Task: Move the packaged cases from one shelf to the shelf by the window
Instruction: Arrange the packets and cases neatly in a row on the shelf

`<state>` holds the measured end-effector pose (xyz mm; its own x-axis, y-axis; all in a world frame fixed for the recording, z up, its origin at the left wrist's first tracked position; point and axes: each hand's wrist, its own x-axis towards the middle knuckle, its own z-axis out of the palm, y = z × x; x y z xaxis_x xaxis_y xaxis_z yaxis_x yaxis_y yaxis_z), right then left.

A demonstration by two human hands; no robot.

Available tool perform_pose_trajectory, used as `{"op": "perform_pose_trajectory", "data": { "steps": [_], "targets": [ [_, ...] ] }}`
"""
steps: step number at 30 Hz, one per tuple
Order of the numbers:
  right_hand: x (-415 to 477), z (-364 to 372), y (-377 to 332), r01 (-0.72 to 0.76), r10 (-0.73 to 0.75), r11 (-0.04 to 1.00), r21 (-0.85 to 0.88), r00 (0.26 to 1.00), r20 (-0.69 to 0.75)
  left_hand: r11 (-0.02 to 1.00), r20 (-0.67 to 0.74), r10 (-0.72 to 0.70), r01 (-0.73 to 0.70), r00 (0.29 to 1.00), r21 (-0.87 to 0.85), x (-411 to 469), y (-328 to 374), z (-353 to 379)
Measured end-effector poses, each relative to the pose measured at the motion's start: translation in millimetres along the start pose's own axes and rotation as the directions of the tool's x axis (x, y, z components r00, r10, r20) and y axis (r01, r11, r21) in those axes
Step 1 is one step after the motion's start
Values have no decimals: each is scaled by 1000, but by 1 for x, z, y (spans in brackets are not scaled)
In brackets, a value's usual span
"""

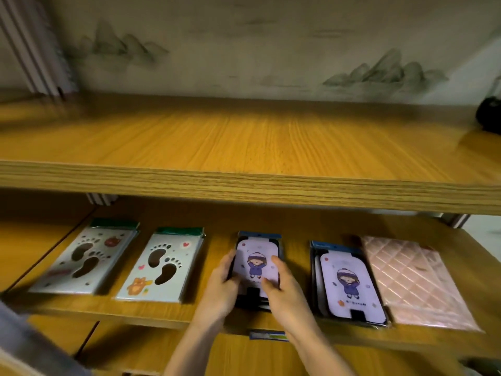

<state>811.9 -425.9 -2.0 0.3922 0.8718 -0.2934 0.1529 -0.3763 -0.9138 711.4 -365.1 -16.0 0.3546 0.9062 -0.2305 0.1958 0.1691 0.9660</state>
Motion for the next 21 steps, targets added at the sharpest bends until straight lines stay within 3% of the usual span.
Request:
{"op": "perform_pose_trajectory", "data": {
  "steps": [10,12,15,17,19,21],
  "targets": [
    [-7,15,-7,-37,39,990,134,999,-12,1000,-5,-8,8,1000,14,-2,1,-22],
    [-13,8,-10,12,-7,988,156,1000,-30,999,4,6,-6,1000,39,-4,6,-22],
    [-26,-25,-9,176,-159,979,108,976,-147,986,-19,144,-141,989,91,-15,23,-12],
    [-37,-57,-2,222,-202,974,33,932,-302,980,56,183,-186,982,69,-22,31,2],
    [-45,-89,10,172,-151,985,13,893,-424,984,199,161,-174,967,49,-25,31,24],
    [-51,-109,23,55,-71,997,-51,902,-425,989,307,112,-135,945,55,-26,26,50]
  ]
}}
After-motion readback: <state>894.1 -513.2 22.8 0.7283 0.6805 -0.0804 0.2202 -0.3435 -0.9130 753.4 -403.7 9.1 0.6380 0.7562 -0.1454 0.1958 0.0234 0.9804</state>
